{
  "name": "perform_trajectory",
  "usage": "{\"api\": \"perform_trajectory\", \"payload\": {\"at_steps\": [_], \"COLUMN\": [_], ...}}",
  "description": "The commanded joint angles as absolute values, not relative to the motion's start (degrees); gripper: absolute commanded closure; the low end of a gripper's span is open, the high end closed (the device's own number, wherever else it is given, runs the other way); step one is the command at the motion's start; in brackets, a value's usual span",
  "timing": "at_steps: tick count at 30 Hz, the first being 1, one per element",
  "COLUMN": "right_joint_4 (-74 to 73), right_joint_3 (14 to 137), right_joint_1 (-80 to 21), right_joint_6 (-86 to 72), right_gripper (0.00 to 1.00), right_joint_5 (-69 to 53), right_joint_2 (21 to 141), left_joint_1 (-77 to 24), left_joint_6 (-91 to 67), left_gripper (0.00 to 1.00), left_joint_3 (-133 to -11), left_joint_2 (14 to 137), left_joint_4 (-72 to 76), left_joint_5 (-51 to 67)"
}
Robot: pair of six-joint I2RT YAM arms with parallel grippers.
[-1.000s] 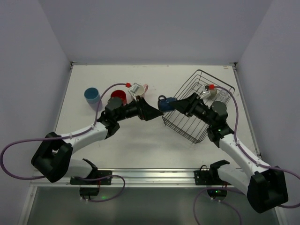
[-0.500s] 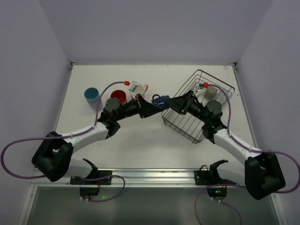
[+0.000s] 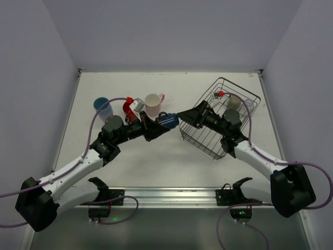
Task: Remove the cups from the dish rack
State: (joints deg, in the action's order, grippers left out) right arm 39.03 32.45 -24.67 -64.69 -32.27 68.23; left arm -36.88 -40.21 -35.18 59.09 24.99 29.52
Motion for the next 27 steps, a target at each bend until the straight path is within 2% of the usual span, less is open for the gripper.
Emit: {"api": "perform_trajectory", "payload": {"at_steps": [1,6,9,13,18,27], "right_joint_4": [36.04,28.86,19.99,13.28,9.76,8.27], "right_joint_3": [35.07,35.94,37.7,38.41,37.8,37.61], "right_joint_1": [-24.08,-23.82,-23.73,-23.73,-23.73,-23.73], "right_joint_6": [-60.91,-55.47,-49.76,-44.48,-40.87,-39.29], "right_gripper": [0.01,0.01,0.01,0.01,0.01,0.01], "right_joint_5": [-28.83,-25.07,-20.84,-13.99,-11.16,-10.73], "right_joint_2": [69.17,65.93,61.62,55.82,51.69,51.42], "left_joint_1": [-37.09,-37.0,-36.91,-36.39,-35.95,-34.02], "left_joint_6": [-27.97,-19.97,-17.59,-15.38,-12.92,-10.9], "left_gripper": [1.0,1.0,1.0,1.0,1.0,1.0], "left_joint_3": [-39.98,-49.63,-52.46,-53.78,-56.24,-55.73], "left_joint_2": [52.48,55.45,61.16,68.0,75.66,84.55], "left_joint_4": [7.17,-23.92,-33.28,-35.85,-36.91,-36.83], "left_joint_5": [21.03,4.78,-5.94,-9.92,-11.6,-13.97]}}
